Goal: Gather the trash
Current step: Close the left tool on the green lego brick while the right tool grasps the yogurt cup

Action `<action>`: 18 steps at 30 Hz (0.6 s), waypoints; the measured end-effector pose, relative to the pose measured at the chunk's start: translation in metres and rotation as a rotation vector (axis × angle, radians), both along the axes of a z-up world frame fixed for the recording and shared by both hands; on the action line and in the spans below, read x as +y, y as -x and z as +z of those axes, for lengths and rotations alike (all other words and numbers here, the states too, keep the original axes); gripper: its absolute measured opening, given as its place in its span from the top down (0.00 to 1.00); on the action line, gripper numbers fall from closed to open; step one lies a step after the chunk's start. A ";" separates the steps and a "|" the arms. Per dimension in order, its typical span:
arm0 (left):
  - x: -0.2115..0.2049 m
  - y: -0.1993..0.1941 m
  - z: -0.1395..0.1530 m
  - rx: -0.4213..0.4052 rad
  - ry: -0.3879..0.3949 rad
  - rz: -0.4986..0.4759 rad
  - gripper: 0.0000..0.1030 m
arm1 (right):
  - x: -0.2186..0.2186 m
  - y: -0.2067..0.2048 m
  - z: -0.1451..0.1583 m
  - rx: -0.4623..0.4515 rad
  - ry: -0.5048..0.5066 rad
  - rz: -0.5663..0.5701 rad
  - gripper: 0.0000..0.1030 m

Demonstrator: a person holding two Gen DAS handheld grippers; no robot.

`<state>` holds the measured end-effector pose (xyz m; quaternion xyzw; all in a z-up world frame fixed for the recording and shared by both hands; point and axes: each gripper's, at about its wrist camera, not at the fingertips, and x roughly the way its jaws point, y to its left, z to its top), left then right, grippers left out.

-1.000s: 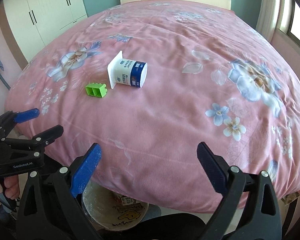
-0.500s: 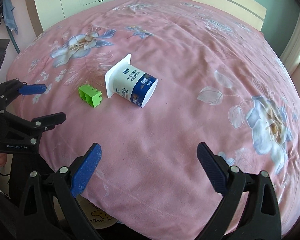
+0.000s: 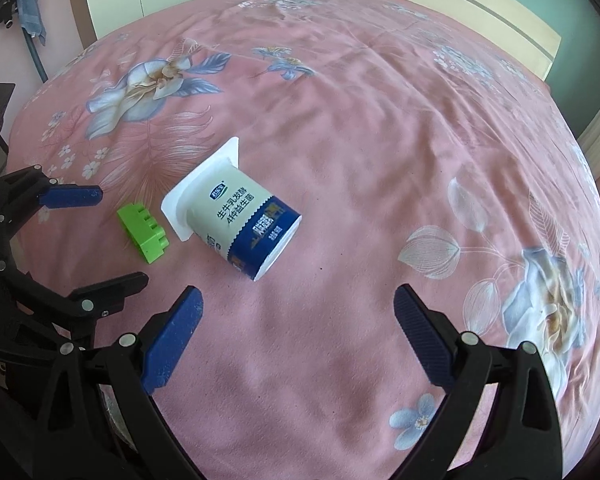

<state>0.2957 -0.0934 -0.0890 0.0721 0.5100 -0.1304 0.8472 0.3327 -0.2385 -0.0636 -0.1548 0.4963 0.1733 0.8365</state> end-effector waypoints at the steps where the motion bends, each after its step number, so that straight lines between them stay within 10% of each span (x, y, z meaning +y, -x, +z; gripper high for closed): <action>1: -0.001 -0.002 -0.002 0.004 -0.003 -0.002 0.11 | 0.002 -0.002 -0.001 0.002 0.001 0.010 0.08; 18: -0.005 -0.022 -0.012 0.007 -0.024 0.013 0.26 | 0.035 -0.039 -0.022 0.061 0.004 0.162 0.20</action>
